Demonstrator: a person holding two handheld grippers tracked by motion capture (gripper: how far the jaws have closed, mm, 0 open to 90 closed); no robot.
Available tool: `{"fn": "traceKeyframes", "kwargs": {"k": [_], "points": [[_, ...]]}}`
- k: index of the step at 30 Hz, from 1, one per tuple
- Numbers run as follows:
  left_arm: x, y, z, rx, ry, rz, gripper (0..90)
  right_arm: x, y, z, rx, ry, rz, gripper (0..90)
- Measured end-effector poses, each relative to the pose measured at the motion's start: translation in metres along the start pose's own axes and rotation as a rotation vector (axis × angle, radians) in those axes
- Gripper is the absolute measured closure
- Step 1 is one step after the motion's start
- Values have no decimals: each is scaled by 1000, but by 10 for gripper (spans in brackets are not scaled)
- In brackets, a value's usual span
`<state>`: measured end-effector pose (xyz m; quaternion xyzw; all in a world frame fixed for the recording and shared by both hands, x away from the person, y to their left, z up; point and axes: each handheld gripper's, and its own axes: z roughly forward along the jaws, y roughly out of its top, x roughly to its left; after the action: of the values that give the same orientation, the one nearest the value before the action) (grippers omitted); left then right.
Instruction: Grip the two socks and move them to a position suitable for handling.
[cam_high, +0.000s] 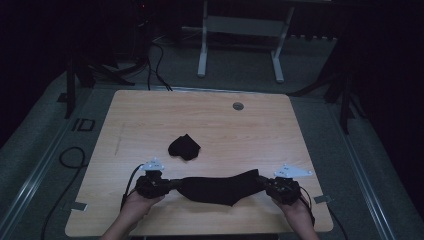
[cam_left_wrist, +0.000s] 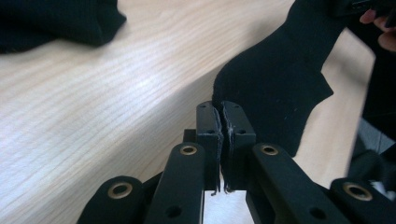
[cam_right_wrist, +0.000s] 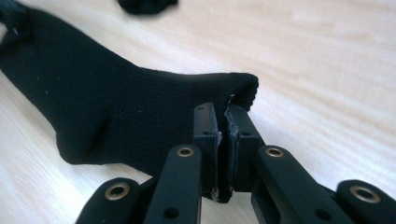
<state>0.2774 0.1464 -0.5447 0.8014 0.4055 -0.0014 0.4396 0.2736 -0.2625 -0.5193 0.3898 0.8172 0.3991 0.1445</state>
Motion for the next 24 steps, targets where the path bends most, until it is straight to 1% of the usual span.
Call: {"fn": "traceKeyframes", "kwargs": {"k": [3, 5, 6, 8, 10, 11, 12, 14, 15, 17, 18, 19, 20, 21, 22, 24], "points": [[4, 0, 12, 23, 24, 9, 868, -4, -7, 10, 32, -5, 15, 840], [7, 1, 18, 35, 34, 9, 867, -9, -10, 14, 48, -6, 37, 838], [8, 1, 20, 40, 31, 10, 866, -11, -12, 17, 57, -2, 51, 836], [10, 2, 24, 48, 35, 14, 864, -13, -17, 20, 78, -3, 58, 833], [12, 2, 26, 45, 32, 15, 863, -15, -20, 23, 87, 0, 76, 828], [14, 3, 27, 47, 26, 12, 861, -15, -21, 23, 92, -1, 77, 827], [15, 4, 28, 50, 26, 14, 861, -15, -22, 24, 94, -12, 71, 821], [17, 5, 30, 53, 24, 11, 853, -16, -23, 26, 103, -20, 69, 790], [17, 5, 31, 55, 30, 14, 837, -16, -23, 27, 111, -21, 67, 766], [18, 6, 30, 52, 50, 14, 756, -18, -23, 28, 132, -19, 77, 685], [18, 6, 28, 46, 61, 10, 674, -20, -22, 27, 131, -17, 87, 642], [18, 6, 27, 47, 72, 11, 619, -21, -20, 26, 129, -22, 90, 604], [18, 5, 24, 40, 80, 24, 555, -22, -19, 24, 121, -26, 90, 566], [18, 4, 21, 25, 87, 30, 496, -22, -17, 22, 111, -33, 86, 536], [18, 4, 18, 21, 88, 31, 437, -22, -15, 20, 103, -40, 76, 509], [19, 3, 10, -10, 94, 31, 404, -23, -10, 17, 91, -50, 58, 455]]}}
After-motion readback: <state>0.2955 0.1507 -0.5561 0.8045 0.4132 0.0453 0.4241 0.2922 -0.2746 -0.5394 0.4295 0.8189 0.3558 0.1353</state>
